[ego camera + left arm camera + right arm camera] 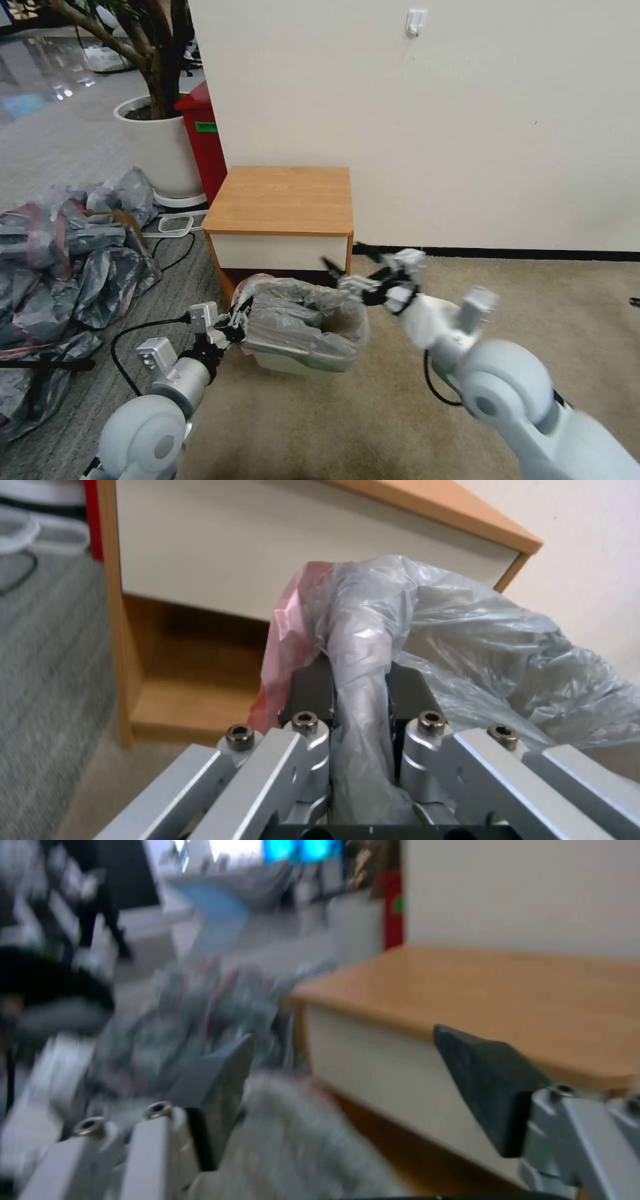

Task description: Pick up the garbage bag from the table and place it over the trash can.

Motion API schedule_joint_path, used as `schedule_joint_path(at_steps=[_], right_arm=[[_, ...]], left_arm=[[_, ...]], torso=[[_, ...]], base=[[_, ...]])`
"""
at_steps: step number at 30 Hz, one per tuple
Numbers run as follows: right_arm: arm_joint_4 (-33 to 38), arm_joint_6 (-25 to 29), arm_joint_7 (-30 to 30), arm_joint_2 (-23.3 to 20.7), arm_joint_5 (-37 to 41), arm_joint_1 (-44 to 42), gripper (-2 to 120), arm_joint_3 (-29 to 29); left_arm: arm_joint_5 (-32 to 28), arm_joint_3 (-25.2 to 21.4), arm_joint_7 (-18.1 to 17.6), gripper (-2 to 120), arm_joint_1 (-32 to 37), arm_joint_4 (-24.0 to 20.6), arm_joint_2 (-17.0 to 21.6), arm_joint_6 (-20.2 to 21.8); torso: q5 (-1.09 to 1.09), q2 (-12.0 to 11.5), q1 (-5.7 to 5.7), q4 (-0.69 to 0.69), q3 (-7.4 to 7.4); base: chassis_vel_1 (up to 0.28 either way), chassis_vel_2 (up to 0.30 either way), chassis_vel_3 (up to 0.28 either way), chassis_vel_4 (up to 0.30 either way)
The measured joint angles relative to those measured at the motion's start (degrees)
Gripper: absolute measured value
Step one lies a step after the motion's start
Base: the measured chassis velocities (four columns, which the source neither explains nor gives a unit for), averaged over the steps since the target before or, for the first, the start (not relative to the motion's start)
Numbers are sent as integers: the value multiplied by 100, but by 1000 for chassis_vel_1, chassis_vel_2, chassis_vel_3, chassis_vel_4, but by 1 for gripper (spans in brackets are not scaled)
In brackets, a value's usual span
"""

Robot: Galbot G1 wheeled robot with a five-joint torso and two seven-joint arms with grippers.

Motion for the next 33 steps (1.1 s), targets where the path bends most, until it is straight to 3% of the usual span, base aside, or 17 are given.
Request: schedule_joint_path(at_steps=[4, 8, 10, 14, 17, 24, 33], right_arm=[[-49, -718, 129, -268, -147, 843, 48, -1139], [-168, -1066, 227, -342, 13, 1245, 33, -1506], [-179, -1111, 244, -346, 40, 1293, 32, -1535], [-215, -1713, 417, -468, 584, 1698, 10, -1716], [-218, -1769, 506, -540, 696, 1803, 2, -1825], [-345, -1778, 700, -547, 741, 2095, 0, -2124], [-844, -1764, 924, -230, 633, 2761, 0, -2948]], left_arm=[[423, 2, 166, 10, 18, -72, 24, -83], [584, -9, 285, 10, 54, -131, 24, -144], [610, -11, 305, 10, 62, -139, 24, -154], [997, -25, 555, 10, 176, -232, -6, -310], [1068, -30, 611, 10, 202, -267, -24, -345], [1185, -34, 699, 10, 229, -351, -87, -379], [1308, 43, 743, 10, 204, -378, -220, -380]], torso=[[0, 0, 0, -1, 0], [0, 0, 0, -1, 0], [0, 0, 0, -1, 0], [0, 0, 0, -1, 0], [0, 0, 0, -2, 0], [0, 0, 0, -2, 0], [-1, 0, 0, -1, 0]], base=[[0, 0, 0, 0], [0, 0, 0, 0], [0, 0, 0, 0], [0, 0, 0, 0], [0, 0, 0, 0], [0, 0, 0, 0], [0, 0, 0, 0]])
